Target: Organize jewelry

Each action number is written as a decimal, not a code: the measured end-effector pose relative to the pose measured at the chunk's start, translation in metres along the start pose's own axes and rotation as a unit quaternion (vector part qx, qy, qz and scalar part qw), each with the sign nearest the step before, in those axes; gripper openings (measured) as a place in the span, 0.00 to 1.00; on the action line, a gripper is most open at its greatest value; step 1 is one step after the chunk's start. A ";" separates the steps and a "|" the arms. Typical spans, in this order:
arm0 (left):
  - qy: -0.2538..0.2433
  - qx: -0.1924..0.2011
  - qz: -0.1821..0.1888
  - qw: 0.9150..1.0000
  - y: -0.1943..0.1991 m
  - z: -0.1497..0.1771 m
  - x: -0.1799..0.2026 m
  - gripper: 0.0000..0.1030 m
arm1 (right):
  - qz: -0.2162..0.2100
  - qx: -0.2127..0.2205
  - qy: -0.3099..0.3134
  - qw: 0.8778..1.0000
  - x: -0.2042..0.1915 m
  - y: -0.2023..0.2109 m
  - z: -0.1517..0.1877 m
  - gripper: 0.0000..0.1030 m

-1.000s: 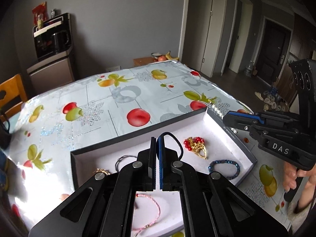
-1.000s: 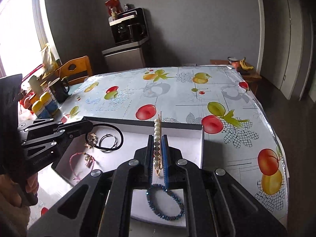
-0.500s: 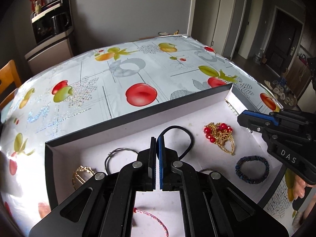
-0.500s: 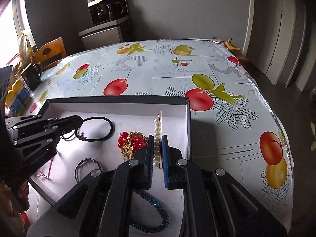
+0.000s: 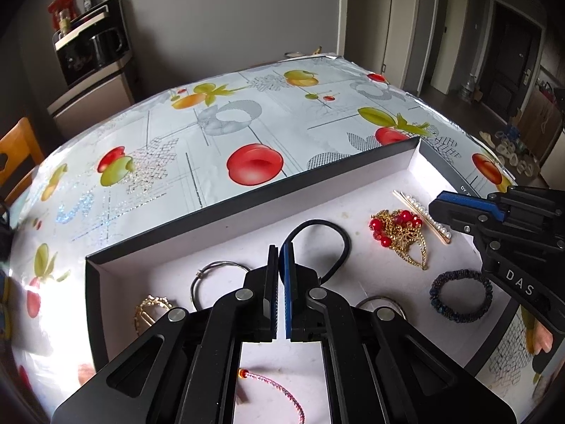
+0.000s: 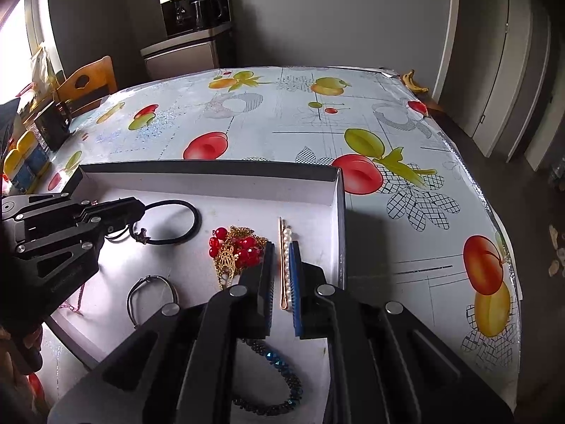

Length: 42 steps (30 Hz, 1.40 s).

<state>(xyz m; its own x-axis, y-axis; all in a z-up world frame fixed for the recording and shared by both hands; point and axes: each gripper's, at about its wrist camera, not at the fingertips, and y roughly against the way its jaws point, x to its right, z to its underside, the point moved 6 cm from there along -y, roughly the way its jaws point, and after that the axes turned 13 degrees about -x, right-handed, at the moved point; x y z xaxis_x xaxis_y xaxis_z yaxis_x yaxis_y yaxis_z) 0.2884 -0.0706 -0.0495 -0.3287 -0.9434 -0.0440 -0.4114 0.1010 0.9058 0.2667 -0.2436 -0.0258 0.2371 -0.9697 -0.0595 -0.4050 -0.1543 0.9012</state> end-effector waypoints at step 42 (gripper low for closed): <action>0.065 0.109 -0.063 0.990 0.105 0.148 -0.009 0.93 | -0.014 0.101 0.022 0.995 -0.031 0.084 0.114 0.94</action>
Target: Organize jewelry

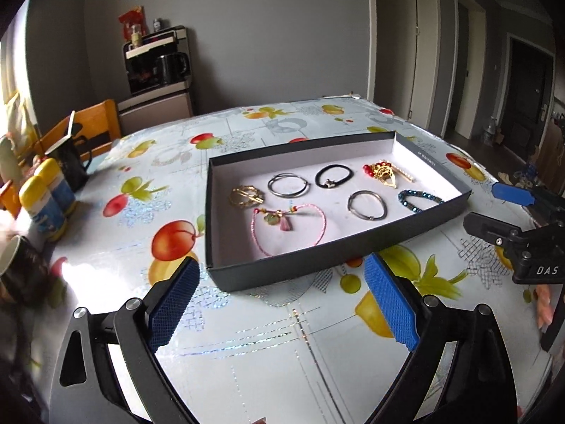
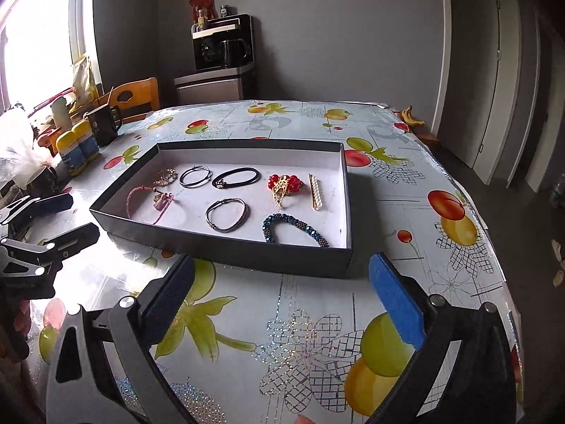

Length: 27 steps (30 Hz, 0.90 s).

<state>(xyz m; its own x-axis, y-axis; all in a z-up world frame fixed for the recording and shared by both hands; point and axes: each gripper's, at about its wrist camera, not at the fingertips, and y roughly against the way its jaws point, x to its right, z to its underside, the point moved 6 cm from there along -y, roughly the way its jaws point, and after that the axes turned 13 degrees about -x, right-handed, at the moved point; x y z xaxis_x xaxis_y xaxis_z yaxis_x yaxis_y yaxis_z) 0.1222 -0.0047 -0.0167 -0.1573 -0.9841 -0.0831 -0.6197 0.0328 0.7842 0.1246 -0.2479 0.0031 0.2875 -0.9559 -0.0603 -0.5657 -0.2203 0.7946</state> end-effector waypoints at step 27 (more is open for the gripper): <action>-0.013 0.061 -0.022 0.998 0.005 0.000 0.006 0.94 | 0.038 0.072 0.012 0.997 -0.004 0.015 -0.005 0.95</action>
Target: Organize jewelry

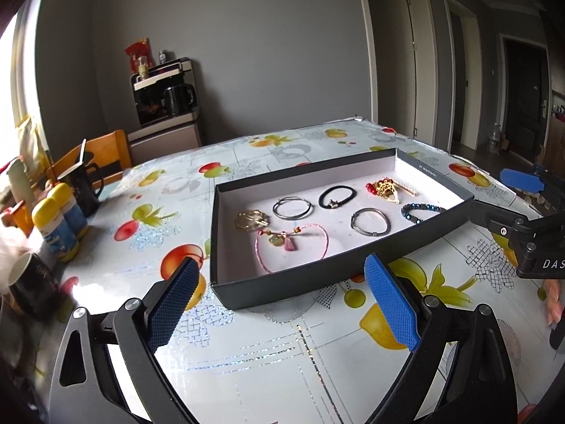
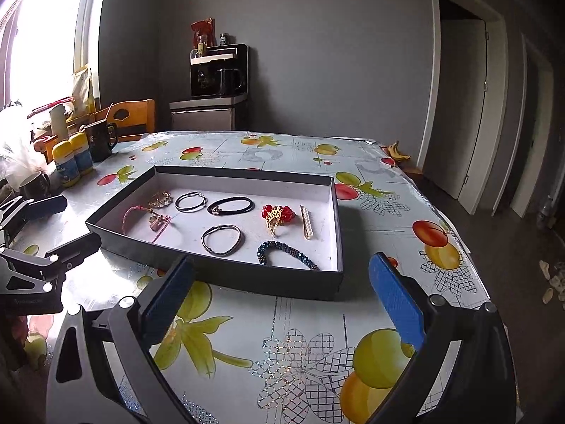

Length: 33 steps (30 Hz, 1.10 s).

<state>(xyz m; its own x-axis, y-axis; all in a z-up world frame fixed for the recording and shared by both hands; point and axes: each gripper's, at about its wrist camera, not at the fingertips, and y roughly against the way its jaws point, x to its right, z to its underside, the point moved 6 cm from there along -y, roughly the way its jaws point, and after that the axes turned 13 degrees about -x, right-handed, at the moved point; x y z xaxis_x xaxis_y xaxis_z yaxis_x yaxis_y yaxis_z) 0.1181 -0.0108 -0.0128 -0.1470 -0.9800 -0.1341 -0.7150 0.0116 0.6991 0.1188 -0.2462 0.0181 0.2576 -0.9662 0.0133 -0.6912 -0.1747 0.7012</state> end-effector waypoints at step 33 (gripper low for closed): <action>-0.006 -0.004 0.005 1.000 -0.002 0.001 0.004 0.94 | -0.001 -0.001 0.001 1.000 -0.001 0.000 0.001 0.95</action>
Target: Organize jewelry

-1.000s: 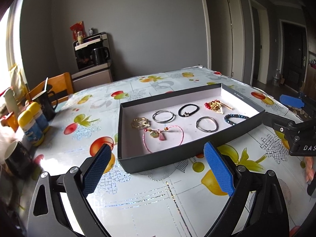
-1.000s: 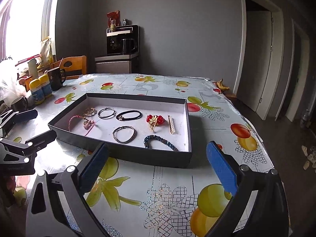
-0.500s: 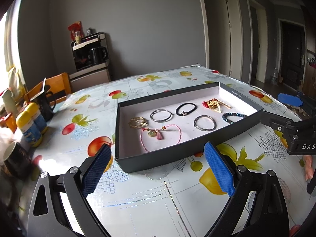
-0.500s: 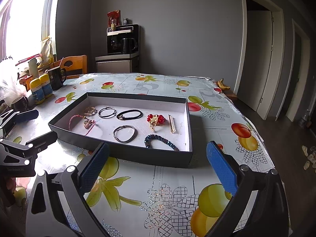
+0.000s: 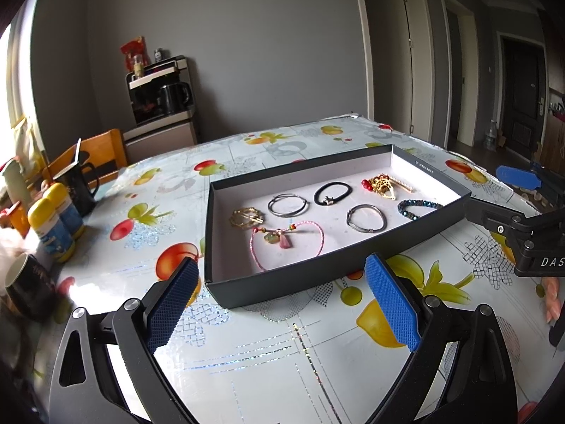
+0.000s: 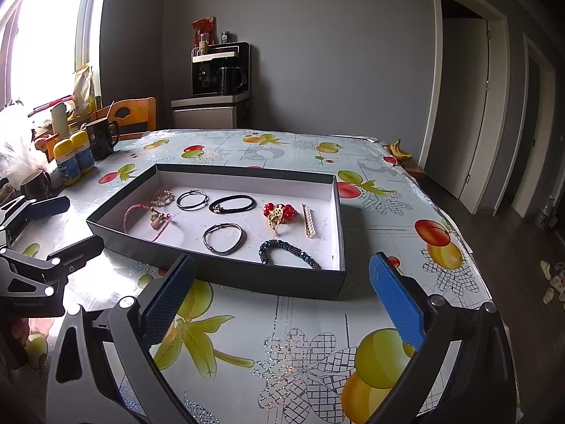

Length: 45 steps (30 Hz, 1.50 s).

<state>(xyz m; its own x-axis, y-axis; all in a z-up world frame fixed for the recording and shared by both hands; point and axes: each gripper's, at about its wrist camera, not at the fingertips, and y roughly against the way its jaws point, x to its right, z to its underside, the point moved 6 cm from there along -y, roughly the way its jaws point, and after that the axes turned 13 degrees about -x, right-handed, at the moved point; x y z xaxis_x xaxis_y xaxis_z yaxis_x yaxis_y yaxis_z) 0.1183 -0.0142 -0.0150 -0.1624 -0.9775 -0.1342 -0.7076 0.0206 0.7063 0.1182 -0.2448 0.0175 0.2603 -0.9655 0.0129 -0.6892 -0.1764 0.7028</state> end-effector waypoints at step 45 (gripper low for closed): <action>-0.007 -0.015 0.004 1.000 -0.003 0.002 -0.001 0.94 | -0.002 -0.002 0.000 1.000 0.000 0.000 -0.001 0.95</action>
<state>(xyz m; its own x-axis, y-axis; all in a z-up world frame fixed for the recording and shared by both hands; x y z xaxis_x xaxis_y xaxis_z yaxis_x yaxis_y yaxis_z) 0.1196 -0.0128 -0.0187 -0.1771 -0.9745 -0.1379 -0.6852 0.0215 0.7280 0.1189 -0.2451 0.0178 0.2622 -0.9650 0.0096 -0.6859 -0.1794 0.7052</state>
